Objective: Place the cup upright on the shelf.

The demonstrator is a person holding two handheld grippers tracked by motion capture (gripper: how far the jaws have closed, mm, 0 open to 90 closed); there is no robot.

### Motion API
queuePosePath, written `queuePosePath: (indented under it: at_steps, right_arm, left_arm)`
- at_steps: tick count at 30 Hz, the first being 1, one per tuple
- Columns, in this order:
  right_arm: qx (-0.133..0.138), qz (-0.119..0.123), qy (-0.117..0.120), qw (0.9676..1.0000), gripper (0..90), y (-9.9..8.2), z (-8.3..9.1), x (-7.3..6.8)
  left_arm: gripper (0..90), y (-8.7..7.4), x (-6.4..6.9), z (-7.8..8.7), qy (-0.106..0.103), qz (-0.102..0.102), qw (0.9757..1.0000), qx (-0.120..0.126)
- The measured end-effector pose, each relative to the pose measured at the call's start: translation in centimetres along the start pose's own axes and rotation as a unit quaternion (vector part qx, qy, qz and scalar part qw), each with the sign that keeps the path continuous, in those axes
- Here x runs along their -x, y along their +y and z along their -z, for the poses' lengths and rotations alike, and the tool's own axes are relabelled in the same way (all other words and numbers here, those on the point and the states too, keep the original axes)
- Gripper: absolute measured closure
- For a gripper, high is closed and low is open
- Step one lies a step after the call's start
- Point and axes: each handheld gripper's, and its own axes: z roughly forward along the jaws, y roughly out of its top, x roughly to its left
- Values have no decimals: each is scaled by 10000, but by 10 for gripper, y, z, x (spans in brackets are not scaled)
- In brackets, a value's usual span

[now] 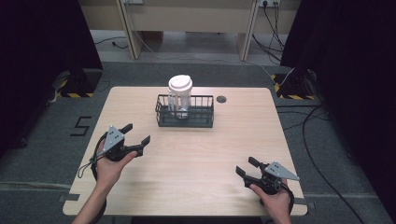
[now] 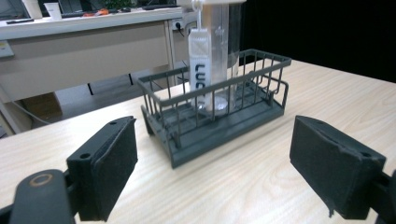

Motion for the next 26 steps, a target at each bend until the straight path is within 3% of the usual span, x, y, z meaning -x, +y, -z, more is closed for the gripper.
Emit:
queuePosePath:
  at_steps: [15,21,26]
  right_arm:
    - [-15,7,-20,10000,282,0,0,-1]
    - [5,49,-28,10000,282,0,0,0]
    - [4,78,-31,10000,279,1,0,0]
  left_arm:
    - [146,-39,1,27,126,226,9995,-188]
    - [146,-46,1,32,255,449,9986,-117]
    - [145,-47,2,36,288,395,9988,-92]
